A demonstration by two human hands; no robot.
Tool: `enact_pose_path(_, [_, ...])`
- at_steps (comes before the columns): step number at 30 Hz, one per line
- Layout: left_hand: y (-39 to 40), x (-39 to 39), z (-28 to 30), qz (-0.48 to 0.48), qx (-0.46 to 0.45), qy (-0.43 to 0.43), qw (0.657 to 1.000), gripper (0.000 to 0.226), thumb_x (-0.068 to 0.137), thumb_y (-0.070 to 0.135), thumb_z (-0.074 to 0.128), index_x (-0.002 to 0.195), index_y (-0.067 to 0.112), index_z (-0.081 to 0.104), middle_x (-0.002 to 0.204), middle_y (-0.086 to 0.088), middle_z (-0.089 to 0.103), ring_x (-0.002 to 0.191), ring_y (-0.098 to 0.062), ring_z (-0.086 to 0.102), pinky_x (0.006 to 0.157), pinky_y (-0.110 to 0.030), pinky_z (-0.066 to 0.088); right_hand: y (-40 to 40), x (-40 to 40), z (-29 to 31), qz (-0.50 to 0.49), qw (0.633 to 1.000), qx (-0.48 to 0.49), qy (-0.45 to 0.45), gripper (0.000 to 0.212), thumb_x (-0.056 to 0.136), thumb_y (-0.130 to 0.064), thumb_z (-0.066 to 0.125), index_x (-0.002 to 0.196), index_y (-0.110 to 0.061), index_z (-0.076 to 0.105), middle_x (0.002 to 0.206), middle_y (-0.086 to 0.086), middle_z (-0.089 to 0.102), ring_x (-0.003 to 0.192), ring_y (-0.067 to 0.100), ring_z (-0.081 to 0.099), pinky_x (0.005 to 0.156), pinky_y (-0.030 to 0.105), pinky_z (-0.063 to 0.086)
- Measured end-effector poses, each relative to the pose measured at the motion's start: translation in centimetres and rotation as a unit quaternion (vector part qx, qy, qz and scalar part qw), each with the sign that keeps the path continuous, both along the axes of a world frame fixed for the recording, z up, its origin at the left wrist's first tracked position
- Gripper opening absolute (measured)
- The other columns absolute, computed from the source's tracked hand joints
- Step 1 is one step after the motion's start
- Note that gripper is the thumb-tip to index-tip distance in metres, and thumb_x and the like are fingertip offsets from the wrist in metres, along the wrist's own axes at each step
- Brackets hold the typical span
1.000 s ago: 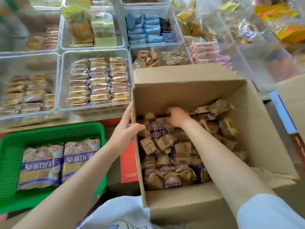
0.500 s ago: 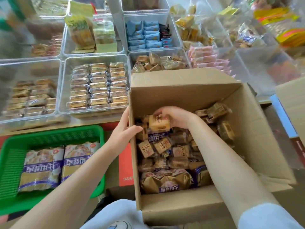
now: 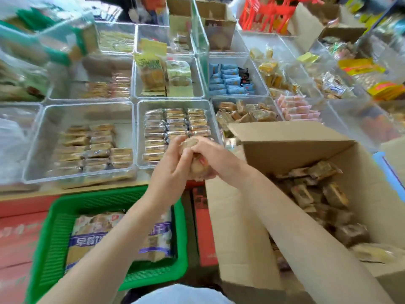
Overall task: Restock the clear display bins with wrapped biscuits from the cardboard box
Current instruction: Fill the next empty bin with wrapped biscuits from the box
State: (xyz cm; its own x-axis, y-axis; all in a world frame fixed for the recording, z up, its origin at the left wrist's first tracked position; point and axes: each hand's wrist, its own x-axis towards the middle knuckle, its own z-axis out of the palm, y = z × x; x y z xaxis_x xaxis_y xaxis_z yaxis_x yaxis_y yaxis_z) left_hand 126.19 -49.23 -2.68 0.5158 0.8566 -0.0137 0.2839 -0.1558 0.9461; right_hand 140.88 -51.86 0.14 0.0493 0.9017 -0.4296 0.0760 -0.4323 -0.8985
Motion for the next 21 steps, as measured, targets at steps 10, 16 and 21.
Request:
enact_pose_path(10, [17.5,-24.2,-10.1,0.077,0.069,0.33,0.938,0.041,0.103,0.04,0.04,0.121,0.016,0.067,0.12,-0.011,0.068,0.114,-0.033,0.058,0.09,-0.041,0.044,15.3,-16.7,-6.0,0.037,0.969,-0.037,-0.243,0.05,0.094,-0.027,0.066,0.14,-0.024,0.047,0.122,-0.008,0.059,0.102,0.014,0.064,0.091,0.041,0.058])
enact_pose_path(16, [20.0,-27.0,-14.0,0.007,0.011,0.317,0.948,0.039,0.104,0.047,0.041,0.106,0.026,0.074,0.104,-0.002,0.076,0.095,-0.024,0.068,0.077,-0.035,0.053,21.8,-18.9,-10.6,0.032,0.914,0.014,-0.404,0.036,0.095,-0.018,0.066,0.129,-0.023,0.056,0.115,-0.003,0.065,0.103,0.017,0.062,0.083,0.027,0.05])
enact_pose_path(21, [22.5,-27.0,-15.2,-0.013,0.017,0.327,0.945,0.047,0.101,0.053,0.04,0.078,0.025,0.07,0.068,0.005,0.067,0.063,-0.012,0.061,0.061,-0.03,0.053,26.8,-19.2,-15.5,0.136,0.821,0.013,-0.554,0.024,0.097,-0.014,0.059,0.119,-0.022,0.056,0.105,-0.003,0.063,0.09,0.019,0.06,0.074,0.029,0.048])
